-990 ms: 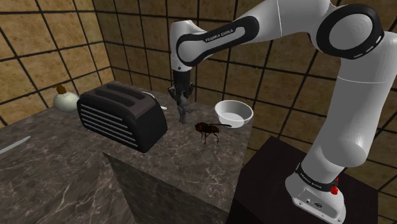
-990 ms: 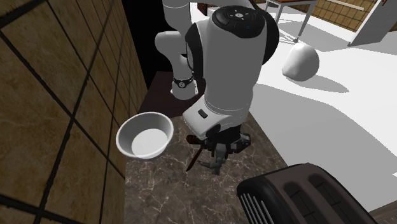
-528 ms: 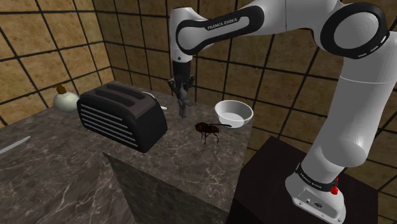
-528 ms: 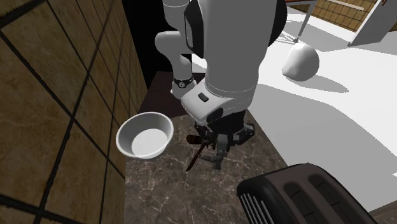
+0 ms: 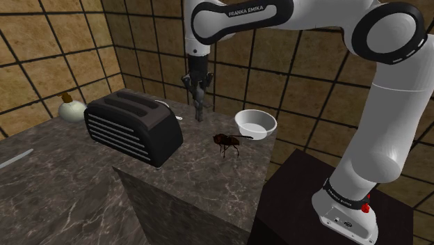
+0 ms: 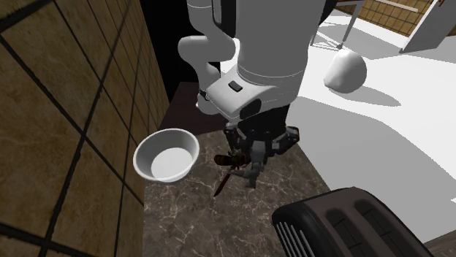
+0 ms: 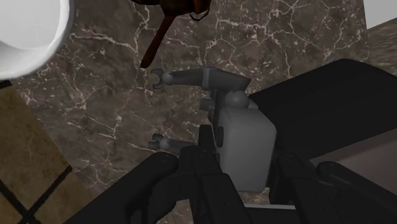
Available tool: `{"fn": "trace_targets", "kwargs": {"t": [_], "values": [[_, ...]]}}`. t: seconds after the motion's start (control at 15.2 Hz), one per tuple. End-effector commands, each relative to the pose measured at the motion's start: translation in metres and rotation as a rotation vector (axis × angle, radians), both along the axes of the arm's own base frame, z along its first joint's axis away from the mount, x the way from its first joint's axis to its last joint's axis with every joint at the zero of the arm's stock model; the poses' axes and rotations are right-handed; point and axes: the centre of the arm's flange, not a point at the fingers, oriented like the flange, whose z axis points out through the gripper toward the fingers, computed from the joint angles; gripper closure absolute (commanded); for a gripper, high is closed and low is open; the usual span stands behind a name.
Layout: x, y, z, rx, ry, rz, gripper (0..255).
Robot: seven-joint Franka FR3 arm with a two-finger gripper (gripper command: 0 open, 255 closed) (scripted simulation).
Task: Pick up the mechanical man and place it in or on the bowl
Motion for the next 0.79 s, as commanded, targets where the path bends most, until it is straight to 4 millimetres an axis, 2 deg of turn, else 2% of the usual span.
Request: {"fn": "trace_targets", "kwargs": {"t": [0.0, 0.73], "values": [[0.0, -0.001, 0.005, 0.0, 0.0, 0.0, 255], [-0.06, -0.131, 0.029, 0.0, 0.0, 0.0, 255]]}}
